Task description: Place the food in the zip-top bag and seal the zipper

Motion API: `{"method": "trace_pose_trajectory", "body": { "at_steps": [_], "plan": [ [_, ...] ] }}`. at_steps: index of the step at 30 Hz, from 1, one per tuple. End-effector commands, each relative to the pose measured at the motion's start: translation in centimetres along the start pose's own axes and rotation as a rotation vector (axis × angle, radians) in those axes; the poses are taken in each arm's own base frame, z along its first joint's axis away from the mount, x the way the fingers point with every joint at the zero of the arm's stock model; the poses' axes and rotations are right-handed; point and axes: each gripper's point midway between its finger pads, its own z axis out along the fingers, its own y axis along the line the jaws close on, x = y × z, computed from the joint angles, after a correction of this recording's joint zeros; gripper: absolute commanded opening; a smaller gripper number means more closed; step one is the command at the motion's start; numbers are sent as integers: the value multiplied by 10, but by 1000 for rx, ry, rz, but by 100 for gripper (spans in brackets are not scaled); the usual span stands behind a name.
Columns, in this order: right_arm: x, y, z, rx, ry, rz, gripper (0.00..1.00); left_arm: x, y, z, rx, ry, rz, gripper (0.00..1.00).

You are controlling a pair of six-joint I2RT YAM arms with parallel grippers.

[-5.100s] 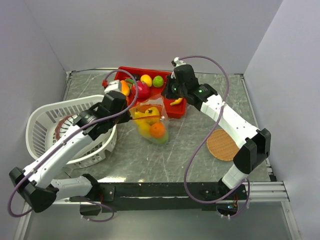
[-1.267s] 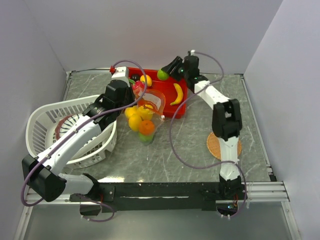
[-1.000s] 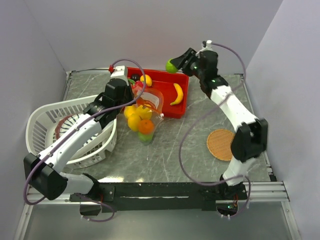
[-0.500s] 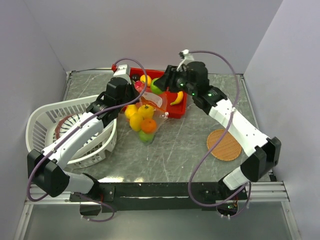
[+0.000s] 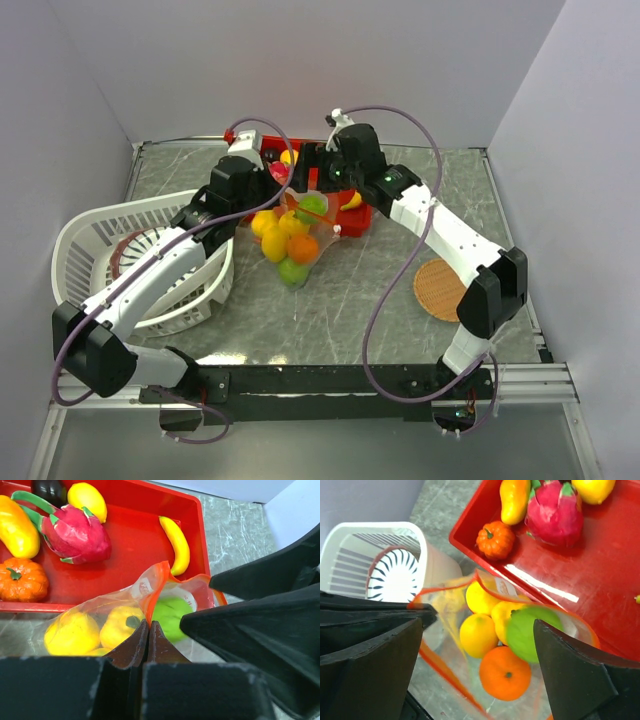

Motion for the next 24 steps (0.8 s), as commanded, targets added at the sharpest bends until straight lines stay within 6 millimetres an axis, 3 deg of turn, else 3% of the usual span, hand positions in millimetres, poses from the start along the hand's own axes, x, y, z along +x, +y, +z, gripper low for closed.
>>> {"method": "trace_pose_trajectory", "body": {
  "at_steps": [1, 6, 7, 9, 10, 12, 13, 14, 16, 17, 18, 19, 20, 21, 22, 23, 24],
  "plan": [
    [-48, 25, -31, -38, -133, -42, 99, -31, -16, -13, 65, -100, -37, 1],
    [-77, -5, -53, 114, -225, -29, 97, -34, 0, -14, -24, -121, -61, 1],
    [-84, -26, -57, 182, -247, -12, 95, -32, 4, -15, -43, -118, -66, 1],
    [-91, -48, -58, 242, -258, 9, 86, -34, 8, -18, -56, -127, -82, 1],
    [-90, -71, -53, 301, -244, 21, 86, -34, 10, -19, -61, -128, -85, 1],
    [-95, -94, -48, 373, -241, 19, 84, -35, 11, -22, -56, -134, -90, 1],
    [-84, -125, -32, 442, -182, 36, 80, -35, 10, -23, -51, -133, -89, 1],
    [-89, -133, -29, 465, -183, 42, 77, -37, 8, -25, -42, -140, -90, 1],
    [-74, -165, -7, 530, -117, 52, 72, -38, 4, -27, -21, -140, -89, 1],
    [-82, -176, -5, 559, -131, 52, 68, -41, 1, -29, -7, -145, -89, 1],
    [-70, -191, 11, 587, -88, 38, 67, -41, -1, -30, 6, -143, -89, 1],
    [-69, -198, 17, 605, -80, 29, 66, -41, -1, -31, 8, -143, -88, 1],
    [-84, -200, 19, 617, -108, 15, 66, -41, -2, -31, 13, -143, -86, 1],
    [-69, -220, 34, 678, -58, -5, 66, -41, -3, -31, 17, -144, -85, 1],
    [-71, -226, 40, 696, -58, -18, 65, -39, -3, -31, 23, -139, -83, 1],
    [-87, -225, 43, 695, -91, -41, 65, -37, -3, -29, 25, -133, -82, 1],
    [-73, -241, 57, 735, -52, -48, 65, -37, -3, -29, 26, -132, -82, 1]
  ]
}}
